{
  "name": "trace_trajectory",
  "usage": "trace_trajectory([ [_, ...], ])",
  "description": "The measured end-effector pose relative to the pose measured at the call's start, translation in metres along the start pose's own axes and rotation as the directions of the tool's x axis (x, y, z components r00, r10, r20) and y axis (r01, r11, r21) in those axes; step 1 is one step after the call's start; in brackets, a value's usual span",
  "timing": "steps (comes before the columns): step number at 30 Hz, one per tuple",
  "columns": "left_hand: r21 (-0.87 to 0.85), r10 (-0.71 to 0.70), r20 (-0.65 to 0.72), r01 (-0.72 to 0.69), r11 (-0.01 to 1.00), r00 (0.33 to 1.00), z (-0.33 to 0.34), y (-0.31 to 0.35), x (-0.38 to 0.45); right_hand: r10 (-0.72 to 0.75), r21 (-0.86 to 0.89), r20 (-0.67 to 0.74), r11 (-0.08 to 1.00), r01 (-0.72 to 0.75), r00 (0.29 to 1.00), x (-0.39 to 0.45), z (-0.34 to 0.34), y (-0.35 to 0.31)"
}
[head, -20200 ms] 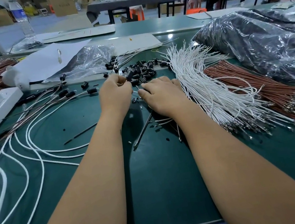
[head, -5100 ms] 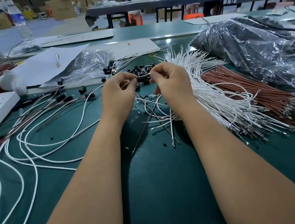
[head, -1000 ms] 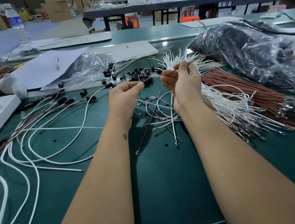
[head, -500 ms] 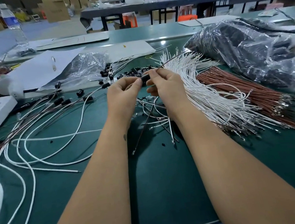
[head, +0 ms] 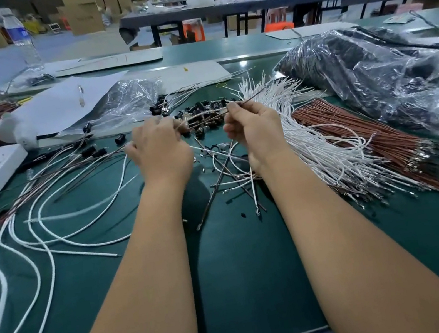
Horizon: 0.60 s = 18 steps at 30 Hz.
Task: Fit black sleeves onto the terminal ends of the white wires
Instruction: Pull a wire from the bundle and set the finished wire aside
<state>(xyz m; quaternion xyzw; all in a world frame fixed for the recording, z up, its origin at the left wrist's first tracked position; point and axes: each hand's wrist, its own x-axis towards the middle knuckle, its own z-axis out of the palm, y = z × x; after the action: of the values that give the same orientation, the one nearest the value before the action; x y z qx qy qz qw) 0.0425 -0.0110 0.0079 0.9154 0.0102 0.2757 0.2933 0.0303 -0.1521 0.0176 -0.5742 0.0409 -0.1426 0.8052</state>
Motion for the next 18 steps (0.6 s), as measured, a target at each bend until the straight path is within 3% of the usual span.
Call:
trace_trajectory([
  [2, 0.095, -0.122, -0.067, 0.128, 0.987, 0.990, -0.005, -0.004, 0.000, 0.026, 0.074, -0.012, 0.997, -0.025, 1.000, 0.001, -0.002, -0.001],
  [5, 0.065, -0.208, -0.151, 0.220, 0.973, 0.966, -0.011, -0.003, 0.000, 0.036, 0.063, 0.038, 0.997, -0.039, 0.999, 0.000, -0.001, -0.001],
  [8, -0.077, 0.009, -0.191, -0.024, 0.997, 0.982, -0.009, 0.006, -0.004, 0.037, 0.002, 0.126, 0.999, -0.037, 0.991, -0.003, 0.003, 0.001],
  [10, -0.240, 0.195, -0.099, -0.214, 0.947, 0.976, -0.007, 0.014, -0.008, 0.028, -0.032, 0.173, 0.999, -0.023, 0.985, -0.004, 0.005, 0.002],
  [11, -0.324, 0.244, -0.029, -0.240, 0.915, 0.969, -0.006, 0.017, -0.010, 0.022, -0.041, 0.193, 0.999, -0.015, 0.981, -0.004, 0.006, 0.003],
  [15, -0.504, 0.171, 0.076, -0.110, 0.857, 0.982, -0.004, 0.020, -0.011, 0.012, -0.091, 0.216, 0.996, 0.008, 0.976, -0.004, 0.006, 0.004],
  [18, -0.504, 0.149, 0.068, -0.095, 0.858, 0.986, -0.003, 0.015, -0.008, -0.005, -0.204, 0.222, 0.978, 0.052, 0.975, -0.004, 0.006, 0.007],
])
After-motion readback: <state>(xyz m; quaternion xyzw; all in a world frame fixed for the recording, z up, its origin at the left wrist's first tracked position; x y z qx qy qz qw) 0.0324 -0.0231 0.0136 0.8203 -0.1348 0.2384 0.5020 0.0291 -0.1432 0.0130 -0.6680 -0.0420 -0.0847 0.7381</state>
